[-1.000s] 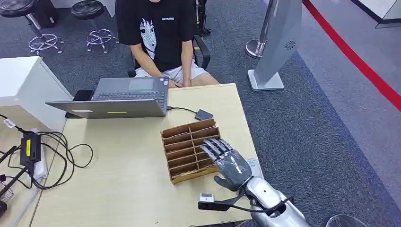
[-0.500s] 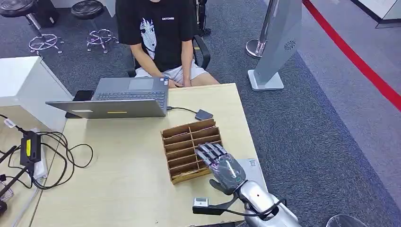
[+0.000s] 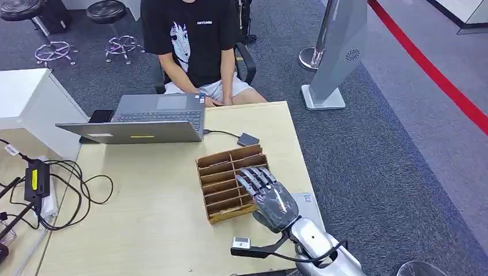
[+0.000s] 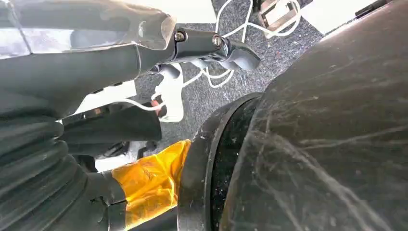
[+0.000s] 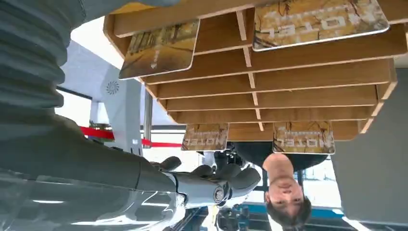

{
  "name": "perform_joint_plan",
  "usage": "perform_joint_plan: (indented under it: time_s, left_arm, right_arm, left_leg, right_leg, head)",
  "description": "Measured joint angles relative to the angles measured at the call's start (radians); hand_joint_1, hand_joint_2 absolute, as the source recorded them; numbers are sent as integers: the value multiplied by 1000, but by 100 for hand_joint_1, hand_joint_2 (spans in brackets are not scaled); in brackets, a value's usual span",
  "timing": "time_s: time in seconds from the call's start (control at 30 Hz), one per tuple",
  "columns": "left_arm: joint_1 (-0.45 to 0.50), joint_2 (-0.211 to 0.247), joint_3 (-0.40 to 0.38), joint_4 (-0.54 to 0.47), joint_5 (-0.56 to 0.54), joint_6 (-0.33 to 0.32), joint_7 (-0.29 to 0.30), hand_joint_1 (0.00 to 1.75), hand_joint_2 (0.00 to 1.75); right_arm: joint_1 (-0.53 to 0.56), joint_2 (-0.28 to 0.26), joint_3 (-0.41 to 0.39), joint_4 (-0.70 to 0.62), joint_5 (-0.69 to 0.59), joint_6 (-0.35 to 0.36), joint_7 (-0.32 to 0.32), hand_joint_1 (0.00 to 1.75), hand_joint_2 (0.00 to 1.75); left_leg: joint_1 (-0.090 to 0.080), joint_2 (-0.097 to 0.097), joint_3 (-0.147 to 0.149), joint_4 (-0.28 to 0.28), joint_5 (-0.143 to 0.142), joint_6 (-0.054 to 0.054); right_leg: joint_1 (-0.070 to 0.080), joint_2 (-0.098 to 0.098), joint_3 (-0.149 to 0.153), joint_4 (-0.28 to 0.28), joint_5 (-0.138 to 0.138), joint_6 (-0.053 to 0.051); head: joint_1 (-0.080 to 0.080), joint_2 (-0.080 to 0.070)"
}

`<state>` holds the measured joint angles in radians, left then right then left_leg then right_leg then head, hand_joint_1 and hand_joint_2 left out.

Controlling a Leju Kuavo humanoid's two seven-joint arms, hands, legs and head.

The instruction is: Pass the card to the sensor for recognition and then transmit it.

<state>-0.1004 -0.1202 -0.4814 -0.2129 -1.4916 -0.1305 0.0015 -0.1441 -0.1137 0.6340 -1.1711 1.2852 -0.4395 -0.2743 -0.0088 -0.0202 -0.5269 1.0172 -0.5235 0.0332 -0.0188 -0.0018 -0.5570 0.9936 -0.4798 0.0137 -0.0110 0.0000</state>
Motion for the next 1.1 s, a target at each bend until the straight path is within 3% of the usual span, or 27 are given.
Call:
perform_joint_plan:
  time_s: [0.47, 0.6, 0.73, 0.8, 0.83, 0.9, 1.03, 1.1]
  left_arm:
    - [-1, 0, 0, 0, -5, -1, 0, 0, 175]
    - [-3, -1, 0, 0, -19, -5, -2, 0, 175]
    - [-4, -2, 0, 0, -23, -5, -2, 0, 175]
    - [-4, -2, 0, 0, -24, -5, -2, 0, 175]
    - [-4, -2, 0, 0, -24, -5, -2, 0, 175]
    - [-4, -2, 0, 0, -25, -5, -2, 0, 175]
    - [-5, -2, 0, 0, -27, -6, -2, 0, 175]
    - [-5, -2, 0, 0, -29, -6, -2, 0, 175]
  right_arm:
    - [-1, 8, -3, 11, 20, 8, 13, 0, 175]
    - [-31, 36, -8, 127, 74, -26, 59, 0, 175]
    - [-46, 48, -34, 187, 84, -34, 63, 2, 175]
    - [-46, 51, -43, 196, 86, -34, 62, 33, 175]
    - [-47, 53, -48, 201, 87, -34, 62, 33, 175]
    - [-47, 57, -55, 206, 92, -34, 61, 133, 175]
    - [-48, 63, -68, 214, 95, -45, 61, 152, 175]
    - [-50, 68, -73, 216, 97, -56, 61, 152, 175]
  left_leg:
    - [0, 0, 0, 0, 0, 0]
    - [0, 0, 0, 0, 0, 0]
    - [0, 0, 0, 0, 0, 0]
    - [0, 0, 0, 0, 0, 0]
    - [0, 0, 0, 0, 0, 0]
    - [0, 0, 0, 0, 0, 0]
    - [0, 1, 0, 0, 0, 0]
    - [0, 1, 1, 0, 0, 0]
  right_leg:
    - [0, 0, 0, 0, 0, 0]
    - [0, 0, 0, 0, 0, 0]
    - [0, 0, 0, 0, 0, 0]
    - [0, 0, 0, 0, 0, 0]
    - [0, 0, 0, 0, 0, 0]
    - [0, 0, 0, 0, 0, 0]
    - [0, 0, 0, 0, 0, 0]
    - [0, 0, 1, 0, 0, 0]
  head:
    - [0, 0]
    - [0, 0]
    - [0, 0]
    - [0, 0]
    - [0, 0]
    - [0, 0]
    - [0, 0]
    - [0, 0]
